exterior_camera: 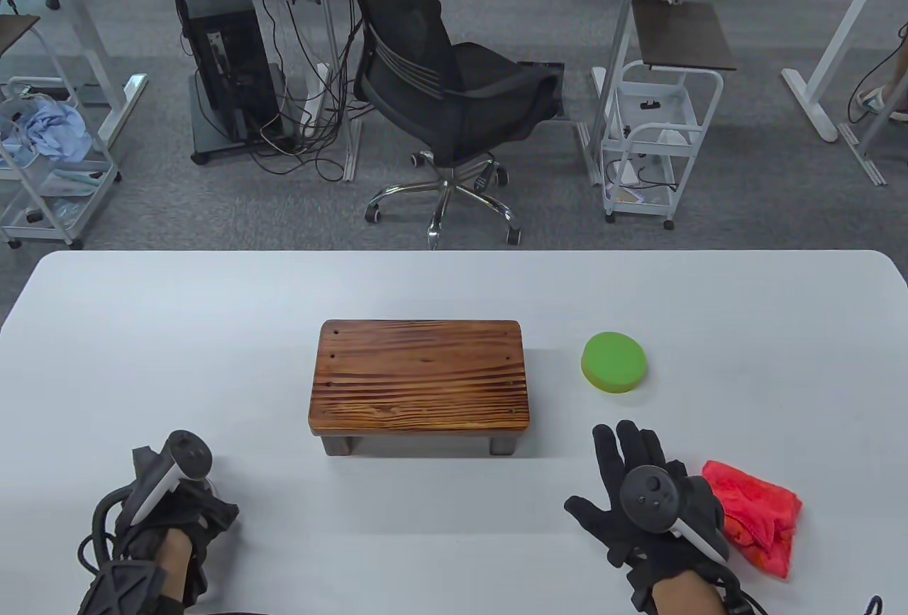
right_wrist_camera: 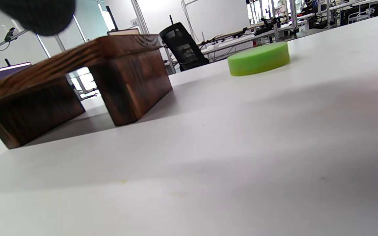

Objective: Dip and apply wood wax on stool

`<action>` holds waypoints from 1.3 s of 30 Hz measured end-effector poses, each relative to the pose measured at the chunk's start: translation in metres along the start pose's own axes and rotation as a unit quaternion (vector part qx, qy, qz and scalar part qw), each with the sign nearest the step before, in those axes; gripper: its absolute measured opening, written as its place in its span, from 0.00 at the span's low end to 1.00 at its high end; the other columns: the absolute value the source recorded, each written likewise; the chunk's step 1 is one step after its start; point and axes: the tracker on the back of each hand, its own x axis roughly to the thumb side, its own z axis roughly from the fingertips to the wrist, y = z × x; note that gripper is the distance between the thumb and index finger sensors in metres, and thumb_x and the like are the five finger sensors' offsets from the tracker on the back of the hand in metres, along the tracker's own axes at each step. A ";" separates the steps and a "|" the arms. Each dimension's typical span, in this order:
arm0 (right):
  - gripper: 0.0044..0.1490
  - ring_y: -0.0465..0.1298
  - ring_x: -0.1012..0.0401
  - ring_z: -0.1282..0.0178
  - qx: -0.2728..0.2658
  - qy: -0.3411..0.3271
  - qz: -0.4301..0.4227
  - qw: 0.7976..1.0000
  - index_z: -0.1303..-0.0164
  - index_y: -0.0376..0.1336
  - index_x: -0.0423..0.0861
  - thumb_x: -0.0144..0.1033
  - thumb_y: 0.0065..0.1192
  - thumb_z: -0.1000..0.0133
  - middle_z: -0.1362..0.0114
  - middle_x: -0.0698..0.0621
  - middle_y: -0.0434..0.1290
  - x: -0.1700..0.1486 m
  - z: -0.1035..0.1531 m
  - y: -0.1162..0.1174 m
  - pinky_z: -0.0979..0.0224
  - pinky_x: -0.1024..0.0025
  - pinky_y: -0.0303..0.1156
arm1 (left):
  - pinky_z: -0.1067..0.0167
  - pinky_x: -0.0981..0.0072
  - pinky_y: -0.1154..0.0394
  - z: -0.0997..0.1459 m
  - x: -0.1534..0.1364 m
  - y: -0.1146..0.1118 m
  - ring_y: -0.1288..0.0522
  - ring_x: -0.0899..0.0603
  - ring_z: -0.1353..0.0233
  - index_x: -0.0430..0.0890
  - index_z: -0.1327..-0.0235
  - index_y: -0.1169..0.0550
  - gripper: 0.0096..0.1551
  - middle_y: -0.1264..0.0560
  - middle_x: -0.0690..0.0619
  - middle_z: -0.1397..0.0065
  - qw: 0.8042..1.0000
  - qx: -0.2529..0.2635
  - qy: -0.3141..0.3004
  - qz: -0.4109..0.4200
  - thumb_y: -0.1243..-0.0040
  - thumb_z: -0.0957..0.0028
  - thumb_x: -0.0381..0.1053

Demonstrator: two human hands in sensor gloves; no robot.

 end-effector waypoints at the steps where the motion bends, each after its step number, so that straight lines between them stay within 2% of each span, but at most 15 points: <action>1: 0.68 0.39 0.35 0.13 -0.001 0.000 -0.002 1.000 0.15 0.28 0.55 0.77 0.54 0.49 0.12 0.40 0.31 0.000 0.000 0.000 0.27 0.17 0.45 | 0.45 0.23 0.30 0.000 0.000 0.001 0.45 0.08 0.30 0.57 0.19 0.58 0.74 0.58 0.28 0.16 1.000 -0.003 -0.002 0.004 0.28 0.66 0.79; 6: 0.67 0.39 0.35 0.13 -0.003 0.003 -0.010 1.000 0.14 0.28 0.55 0.77 0.54 0.49 0.12 0.40 0.31 -0.003 0.001 -0.002 0.27 0.17 0.45 | 0.47 0.23 0.30 0.014 0.013 0.022 0.45 0.08 0.30 0.57 0.20 0.56 0.72 0.57 0.27 0.16 0.999 0.023 -0.040 0.013 0.28 0.66 0.79; 10: 0.67 0.39 0.35 0.13 -0.003 0.004 -0.014 1.000 0.14 0.28 0.55 0.77 0.54 0.49 0.11 0.40 0.31 -0.004 0.001 -0.003 0.27 0.17 0.45 | 0.48 0.23 0.29 0.040 0.037 0.050 0.45 0.07 0.31 0.58 0.20 0.55 0.71 0.57 0.27 0.16 0.994 0.056 -0.090 0.004 0.28 0.65 0.79; 14: 0.67 0.39 0.35 0.13 0.002 0.004 -0.016 1.000 0.14 0.28 0.55 0.77 0.54 0.49 0.11 0.40 0.31 -0.004 0.001 -0.003 0.27 0.17 0.45 | 0.48 0.22 0.29 0.080 0.078 0.074 0.44 0.07 0.31 0.58 0.19 0.55 0.71 0.57 0.26 0.16 0.982 0.094 -0.163 -0.029 0.28 0.64 0.79; 17: 0.67 0.40 0.35 0.13 0.004 0.004 -0.017 1.000 0.14 0.29 0.55 0.77 0.54 0.49 0.11 0.40 0.31 -0.004 0.001 -0.003 0.27 0.18 0.45 | 0.48 0.23 0.29 0.102 0.107 0.077 0.44 0.07 0.30 0.58 0.19 0.54 0.70 0.57 0.26 0.16 0.970 0.108 -0.210 -0.056 0.28 0.64 0.79; 22: 0.67 0.40 0.35 0.13 0.007 0.005 -0.019 1.000 0.14 0.29 0.54 0.77 0.54 0.48 0.11 0.40 0.32 -0.005 0.001 -0.003 0.27 0.18 0.45 | 0.48 0.23 0.28 0.125 0.168 0.059 0.44 0.08 0.30 0.58 0.19 0.55 0.70 0.57 0.27 0.16 0.950 0.091 -0.289 -0.080 0.29 0.64 0.79; 28: 0.67 0.41 0.35 0.13 0.009 0.003 -0.025 1.000 0.14 0.29 0.54 0.77 0.54 0.48 0.11 0.40 0.32 -0.006 0.002 -0.004 0.27 0.17 0.45 | 0.47 0.23 0.28 0.137 0.231 0.013 0.44 0.08 0.30 0.58 0.19 0.55 0.70 0.57 0.27 0.16 0.927 0.055 -0.349 -0.131 0.30 0.63 0.80; 33: 0.67 0.41 0.35 0.13 0.009 0.003 -0.014 1.000 0.14 0.29 0.54 0.77 0.54 0.48 0.11 0.40 0.32 -0.007 0.002 -0.006 0.27 0.17 0.46 | 0.47 0.24 0.28 0.138 0.261 -0.022 0.44 0.08 0.30 0.58 0.19 0.55 0.70 0.57 0.27 0.16 0.917 0.023 -0.369 -0.151 0.30 0.63 0.80; 39: 0.66 0.41 0.35 0.13 0.021 0.001 -0.023 0.999 0.14 0.30 0.54 0.77 0.54 0.48 0.11 0.40 0.32 -0.008 0.001 -0.004 0.27 0.17 0.45 | 0.47 0.24 0.28 0.127 0.279 -0.048 0.44 0.08 0.29 0.58 0.19 0.56 0.70 0.57 0.27 0.16 0.913 0.007 -0.365 -0.185 0.30 0.64 0.80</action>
